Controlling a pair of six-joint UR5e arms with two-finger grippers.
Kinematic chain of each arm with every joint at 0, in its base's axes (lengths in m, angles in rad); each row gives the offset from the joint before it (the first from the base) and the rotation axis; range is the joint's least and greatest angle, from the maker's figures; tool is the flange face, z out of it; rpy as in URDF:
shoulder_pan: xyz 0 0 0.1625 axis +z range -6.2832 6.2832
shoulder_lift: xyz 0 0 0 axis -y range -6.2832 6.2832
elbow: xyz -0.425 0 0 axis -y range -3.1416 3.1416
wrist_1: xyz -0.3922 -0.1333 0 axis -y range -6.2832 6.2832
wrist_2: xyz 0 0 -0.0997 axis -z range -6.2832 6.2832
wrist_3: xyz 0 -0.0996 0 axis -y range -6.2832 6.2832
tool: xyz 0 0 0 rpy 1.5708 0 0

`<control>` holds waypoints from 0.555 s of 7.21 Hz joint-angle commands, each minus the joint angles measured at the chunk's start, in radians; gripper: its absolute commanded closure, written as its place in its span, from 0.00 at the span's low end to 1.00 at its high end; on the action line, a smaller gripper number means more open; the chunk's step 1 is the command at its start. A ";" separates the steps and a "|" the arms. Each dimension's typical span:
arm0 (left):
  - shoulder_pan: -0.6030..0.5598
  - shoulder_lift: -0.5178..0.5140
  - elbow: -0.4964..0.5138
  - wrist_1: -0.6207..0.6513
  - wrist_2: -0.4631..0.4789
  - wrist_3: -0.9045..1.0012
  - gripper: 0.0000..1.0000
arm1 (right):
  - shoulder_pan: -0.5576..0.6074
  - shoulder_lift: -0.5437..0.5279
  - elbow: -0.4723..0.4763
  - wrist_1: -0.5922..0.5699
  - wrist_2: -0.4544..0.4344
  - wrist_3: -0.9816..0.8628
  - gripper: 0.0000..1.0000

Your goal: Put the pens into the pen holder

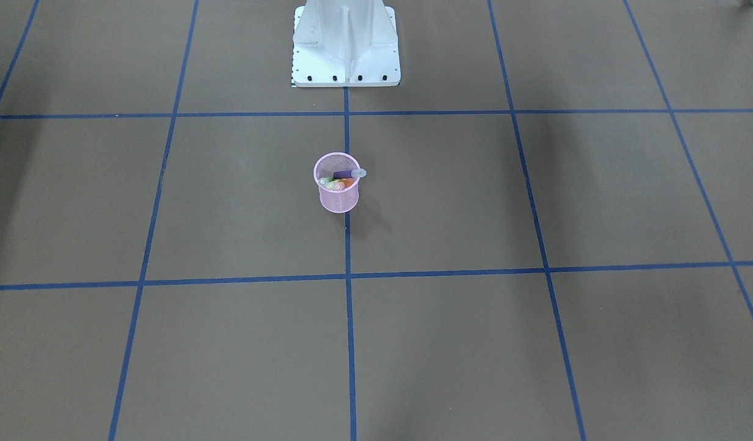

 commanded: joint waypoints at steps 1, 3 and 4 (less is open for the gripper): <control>0.000 0.000 0.002 -0.001 0.000 0.002 0.00 | 0.000 0.000 0.001 0.000 0.001 0.002 0.00; 0.000 0.000 0.008 -0.001 0.000 0.005 0.00 | 0.000 0.000 0.000 0.000 0.001 0.002 0.00; 0.000 0.000 0.008 -0.001 0.000 0.005 0.00 | 0.000 0.000 0.000 0.000 0.001 0.003 0.00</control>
